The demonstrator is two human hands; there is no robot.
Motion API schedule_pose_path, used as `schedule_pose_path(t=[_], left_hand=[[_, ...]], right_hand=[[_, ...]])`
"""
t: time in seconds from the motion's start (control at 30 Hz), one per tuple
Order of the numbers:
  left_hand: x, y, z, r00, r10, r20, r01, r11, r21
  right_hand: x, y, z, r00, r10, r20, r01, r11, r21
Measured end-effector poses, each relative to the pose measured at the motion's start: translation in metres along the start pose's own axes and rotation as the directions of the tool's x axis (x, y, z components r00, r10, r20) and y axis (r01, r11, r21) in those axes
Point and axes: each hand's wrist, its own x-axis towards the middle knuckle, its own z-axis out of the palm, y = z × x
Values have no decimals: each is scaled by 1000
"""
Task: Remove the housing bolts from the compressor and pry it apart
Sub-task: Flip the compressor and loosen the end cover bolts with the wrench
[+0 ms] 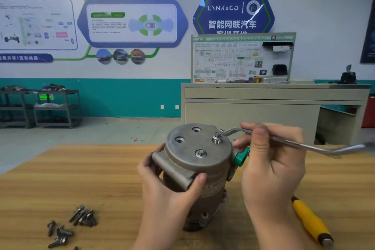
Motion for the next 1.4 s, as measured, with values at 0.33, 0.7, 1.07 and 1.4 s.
schedule_pose_path(t=[0.33, 0.7, 1.07, 1.4], left_hand=[[7, -10, 7, 995, -41, 96, 40, 999, 14], [32, -10, -37, 973, -28, 230, 44, 997, -67], [29, 10, -37, 972, 14, 236, -39, 994, 104], [64, 83, 19, 751, 97, 653, -568, 601, 563]], right_hand=[[-17, 1, 12, 968, -181, 175, 217, 953, -213], [-17, -8, 15, 959, 243, -144, -219, 962, 165], [18, 22, -6, 574, 815, 82, -710, 445, 546], [13, 21, -3, 569, 815, 110, -695, 404, 595]])
